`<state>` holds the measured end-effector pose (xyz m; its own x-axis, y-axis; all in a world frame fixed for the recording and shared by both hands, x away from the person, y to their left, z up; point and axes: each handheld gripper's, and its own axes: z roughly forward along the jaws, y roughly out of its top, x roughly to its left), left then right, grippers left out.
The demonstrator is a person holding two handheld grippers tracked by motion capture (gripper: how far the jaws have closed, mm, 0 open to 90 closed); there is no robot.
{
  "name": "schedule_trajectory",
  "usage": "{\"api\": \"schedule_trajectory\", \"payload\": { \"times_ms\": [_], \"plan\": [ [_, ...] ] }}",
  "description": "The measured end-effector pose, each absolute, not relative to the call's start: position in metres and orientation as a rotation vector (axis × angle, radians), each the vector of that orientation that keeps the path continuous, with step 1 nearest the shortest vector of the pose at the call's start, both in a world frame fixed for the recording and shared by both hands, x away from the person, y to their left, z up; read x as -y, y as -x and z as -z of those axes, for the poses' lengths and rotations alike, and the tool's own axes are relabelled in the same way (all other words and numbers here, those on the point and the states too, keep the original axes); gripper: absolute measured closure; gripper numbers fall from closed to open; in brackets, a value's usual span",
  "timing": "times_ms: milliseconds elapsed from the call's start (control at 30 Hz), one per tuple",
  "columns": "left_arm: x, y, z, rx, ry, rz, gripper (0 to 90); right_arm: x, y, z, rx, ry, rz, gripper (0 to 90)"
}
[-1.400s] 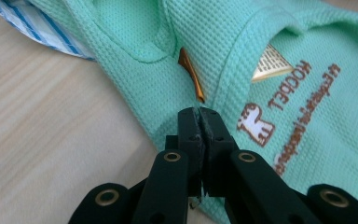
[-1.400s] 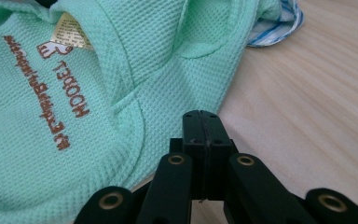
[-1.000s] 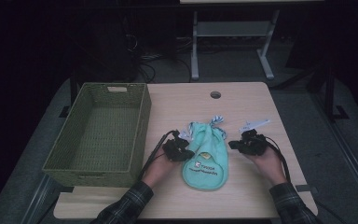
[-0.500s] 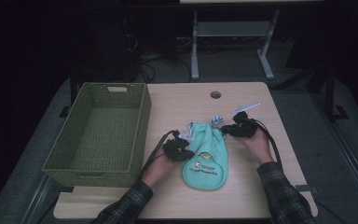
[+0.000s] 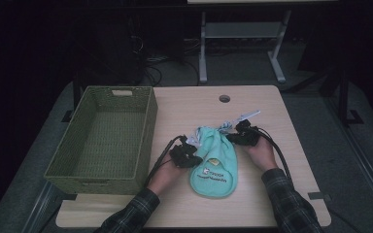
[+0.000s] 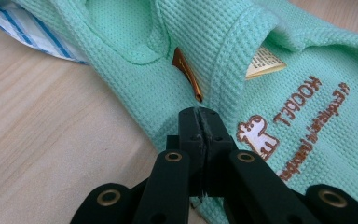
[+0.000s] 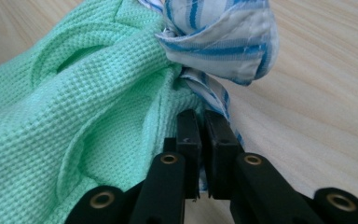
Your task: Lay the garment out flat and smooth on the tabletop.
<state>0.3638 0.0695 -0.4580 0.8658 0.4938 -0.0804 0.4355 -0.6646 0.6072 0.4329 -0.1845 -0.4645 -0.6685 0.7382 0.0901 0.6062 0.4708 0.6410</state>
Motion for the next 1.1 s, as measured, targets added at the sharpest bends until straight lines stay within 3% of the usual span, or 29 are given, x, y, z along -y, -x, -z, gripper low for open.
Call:
{"api": "schedule_trajectory", "payload": {
  "times_ms": [367, 900, 1100],
  "plan": [
    [-0.069, -0.362, 0.458, -0.681, -2.386, -0.123, 88.5, 0.192, -0.438, 0.448, -2.469, -1.109, -0.95, 86.7],
    [-0.075, -0.364, 0.453, -0.697, -2.385, -0.103, 88.0, 0.203, -0.453, 0.457, -2.443, -1.157, -0.889, 86.5],
    [-0.072, -0.362, 0.449, -0.689, -2.337, -0.112, 74.7, 0.201, -0.452, 0.457, -2.445, -1.141, -0.889, 86.4]
  ]
}}
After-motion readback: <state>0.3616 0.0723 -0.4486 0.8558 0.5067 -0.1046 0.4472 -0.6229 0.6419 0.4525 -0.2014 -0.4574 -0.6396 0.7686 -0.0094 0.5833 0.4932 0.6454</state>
